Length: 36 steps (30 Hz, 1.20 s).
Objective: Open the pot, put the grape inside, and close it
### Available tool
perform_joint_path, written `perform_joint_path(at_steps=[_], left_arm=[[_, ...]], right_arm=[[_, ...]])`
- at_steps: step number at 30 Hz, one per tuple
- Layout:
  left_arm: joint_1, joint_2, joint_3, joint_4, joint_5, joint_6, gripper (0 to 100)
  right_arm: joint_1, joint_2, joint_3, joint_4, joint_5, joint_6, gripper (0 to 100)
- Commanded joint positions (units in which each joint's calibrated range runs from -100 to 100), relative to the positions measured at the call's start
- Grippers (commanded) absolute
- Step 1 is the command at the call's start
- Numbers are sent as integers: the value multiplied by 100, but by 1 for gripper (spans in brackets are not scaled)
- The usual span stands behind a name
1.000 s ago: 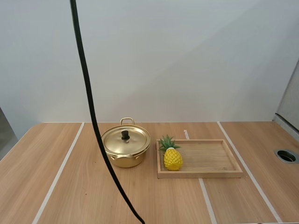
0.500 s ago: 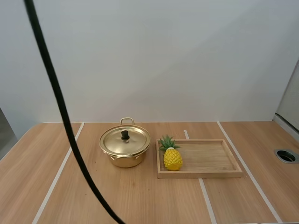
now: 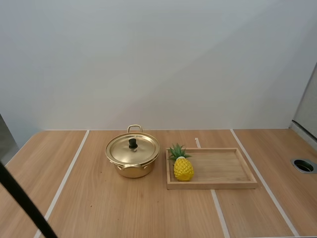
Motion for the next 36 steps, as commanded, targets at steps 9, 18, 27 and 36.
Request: perform_joint_path(at_steps=[9,18,27,36], left_arm=[[-11,-1635,2431,1234,-1500,-1277,0],[3,-2471,4037,1907,-2529,-1868,0],[202,-2471,5298,2392,-2830,-2488,0],[208,-2471,6744,2630,-3313,-3054,0]], right_arm=[[-110,-1429,1780,-4,-1436,-68,0],[-482,-2598,3409,46,-2780,-68,0],[-811,-2598,4915,523,-3318,-57,0],[-832,-2598,6717,498,-5206,-57,0]])
